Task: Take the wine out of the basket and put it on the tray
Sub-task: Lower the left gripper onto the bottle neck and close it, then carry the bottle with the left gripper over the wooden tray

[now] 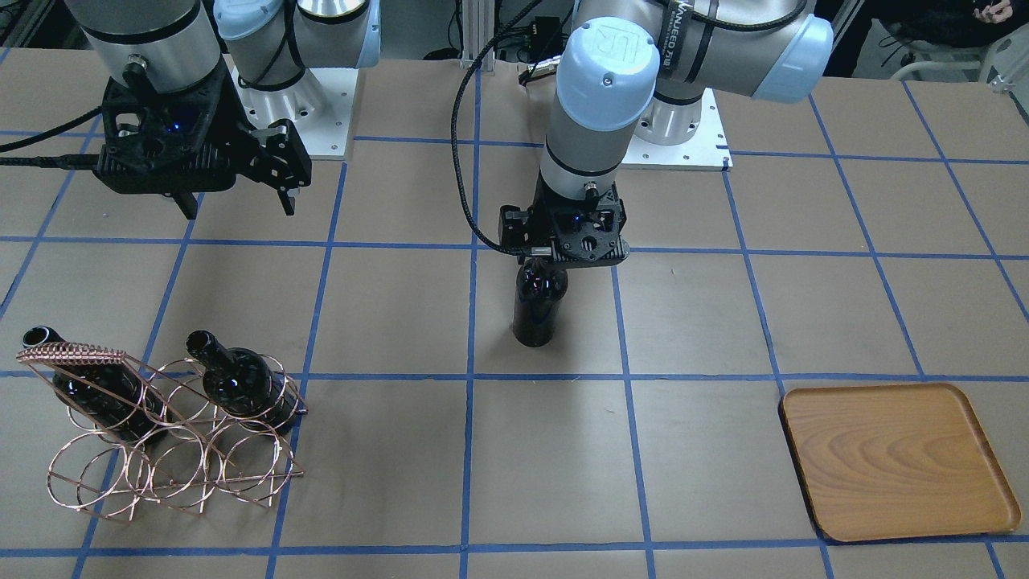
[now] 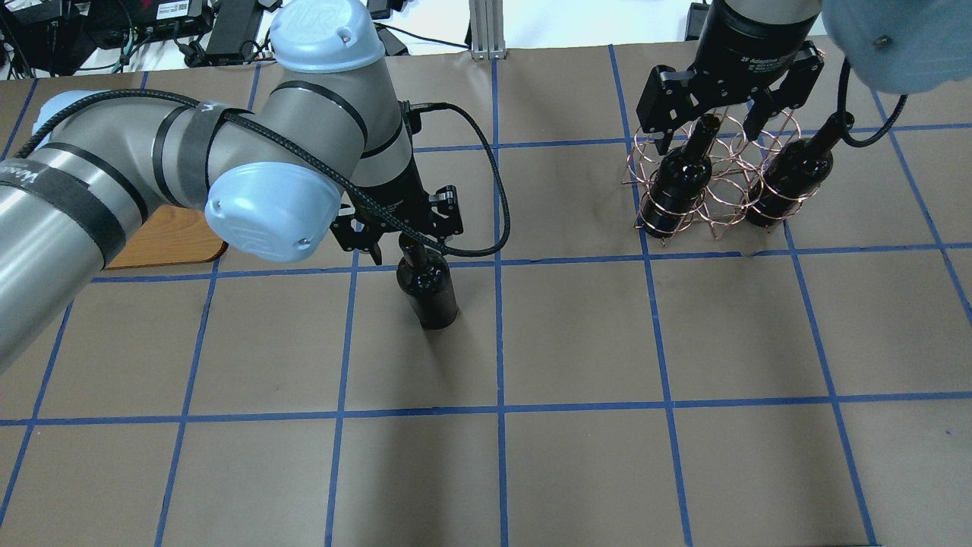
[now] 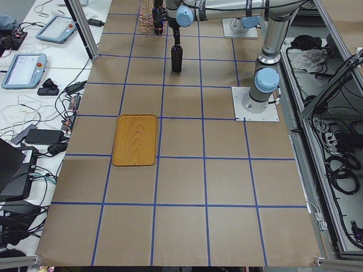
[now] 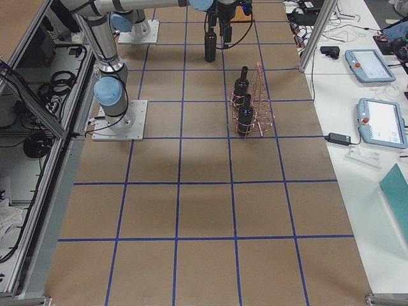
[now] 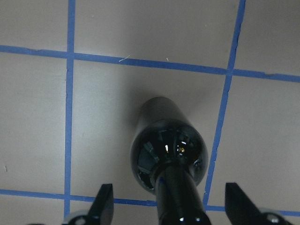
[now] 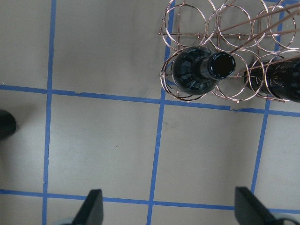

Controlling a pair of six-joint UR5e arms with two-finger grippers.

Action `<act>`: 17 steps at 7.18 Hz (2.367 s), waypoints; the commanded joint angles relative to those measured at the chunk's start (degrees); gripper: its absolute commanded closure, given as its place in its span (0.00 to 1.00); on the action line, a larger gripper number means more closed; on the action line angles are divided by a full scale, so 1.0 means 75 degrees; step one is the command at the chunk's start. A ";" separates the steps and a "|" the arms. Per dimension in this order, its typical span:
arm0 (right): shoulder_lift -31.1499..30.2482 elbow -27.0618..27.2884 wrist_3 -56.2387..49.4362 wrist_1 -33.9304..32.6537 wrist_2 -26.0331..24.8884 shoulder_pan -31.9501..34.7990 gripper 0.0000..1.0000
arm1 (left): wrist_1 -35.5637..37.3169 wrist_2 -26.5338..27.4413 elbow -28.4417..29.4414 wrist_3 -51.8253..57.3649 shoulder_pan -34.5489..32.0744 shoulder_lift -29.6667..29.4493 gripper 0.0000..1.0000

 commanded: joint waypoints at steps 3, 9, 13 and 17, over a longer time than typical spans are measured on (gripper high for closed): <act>-0.0012 0.0000 0.0002 -0.0003 -0.0063 -0.0008 0.00 | 0.0311 -0.0021 -0.0020 -0.0098 0.0000 -0.0034 0.57; 0.0000 0.0000 0.0002 -0.0026 -0.0086 -0.0008 0.00 | 0.0498 -0.0220 0.0119 -0.0158 0.0081 -0.0011 1.00; 0.0000 0.0000 -0.0009 -0.0037 -0.0063 0.0004 0.00 | -0.0678 -0.0243 0.1358 0.1605 0.1775 0.0084 1.00; 0.0000 0.0000 0.0014 -0.0038 0.0018 0.0004 0.00 | -0.1552 0.0034 0.2310 0.4381 0.4540 -0.0653 1.00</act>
